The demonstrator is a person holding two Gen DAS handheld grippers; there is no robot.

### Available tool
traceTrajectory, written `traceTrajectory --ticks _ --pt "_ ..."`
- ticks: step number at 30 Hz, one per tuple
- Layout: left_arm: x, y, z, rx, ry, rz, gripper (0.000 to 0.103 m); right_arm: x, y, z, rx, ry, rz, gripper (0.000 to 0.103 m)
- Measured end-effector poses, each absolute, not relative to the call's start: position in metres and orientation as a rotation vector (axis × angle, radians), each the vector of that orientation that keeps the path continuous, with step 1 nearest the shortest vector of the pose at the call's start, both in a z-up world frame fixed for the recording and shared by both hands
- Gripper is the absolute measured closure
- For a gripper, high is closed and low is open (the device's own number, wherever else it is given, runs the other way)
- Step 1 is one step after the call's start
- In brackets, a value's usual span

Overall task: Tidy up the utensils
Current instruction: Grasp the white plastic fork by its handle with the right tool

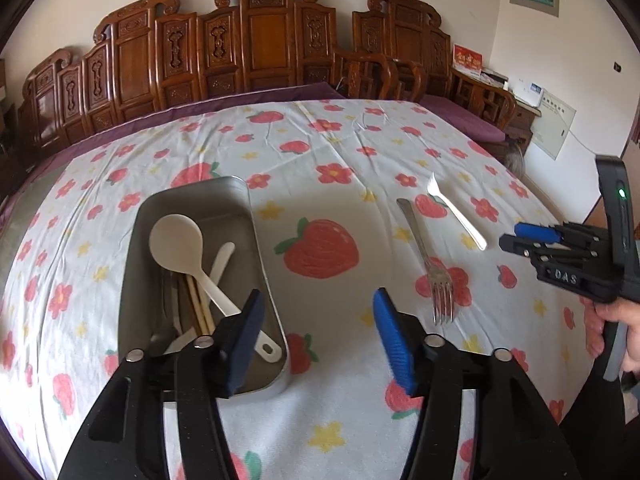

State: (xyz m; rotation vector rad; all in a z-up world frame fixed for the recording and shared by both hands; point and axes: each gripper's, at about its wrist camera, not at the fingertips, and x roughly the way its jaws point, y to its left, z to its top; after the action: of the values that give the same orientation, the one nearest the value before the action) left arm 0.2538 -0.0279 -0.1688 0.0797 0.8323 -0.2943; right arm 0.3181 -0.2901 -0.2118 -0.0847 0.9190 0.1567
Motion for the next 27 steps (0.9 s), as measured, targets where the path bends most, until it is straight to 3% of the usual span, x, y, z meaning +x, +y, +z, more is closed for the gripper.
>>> traceTrajectory --ticks 5,15,21,23,27 --pt "0.253 -0.034 -0.172 0.091 0.825 -0.291 0.025 0.342 -0.292 -0.223 -0.096 0.946 0.158 0.060" --pt "0.253 -0.038 -0.177 0.093 0.828 -0.296 0.021 0.388 -0.282 -0.247 -0.140 1.003 0.162 0.060" --pt "0.251 -0.042 -0.179 0.103 0.828 -0.301 0.021 0.399 -0.277 -0.253 -0.155 1.021 0.154 0.074" --pt "0.250 -0.045 -0.180 0.106 0.831 -0.304 0.021 0.398 -0.275 -0.253 -0.164 1.023 0.158 0.098" --pt "0.248 -0.050 -0.182 0.120 0.832 -0.305 0.021 0.387 -0.275 -0.251 -0.189 1.016 0.153 0.098"
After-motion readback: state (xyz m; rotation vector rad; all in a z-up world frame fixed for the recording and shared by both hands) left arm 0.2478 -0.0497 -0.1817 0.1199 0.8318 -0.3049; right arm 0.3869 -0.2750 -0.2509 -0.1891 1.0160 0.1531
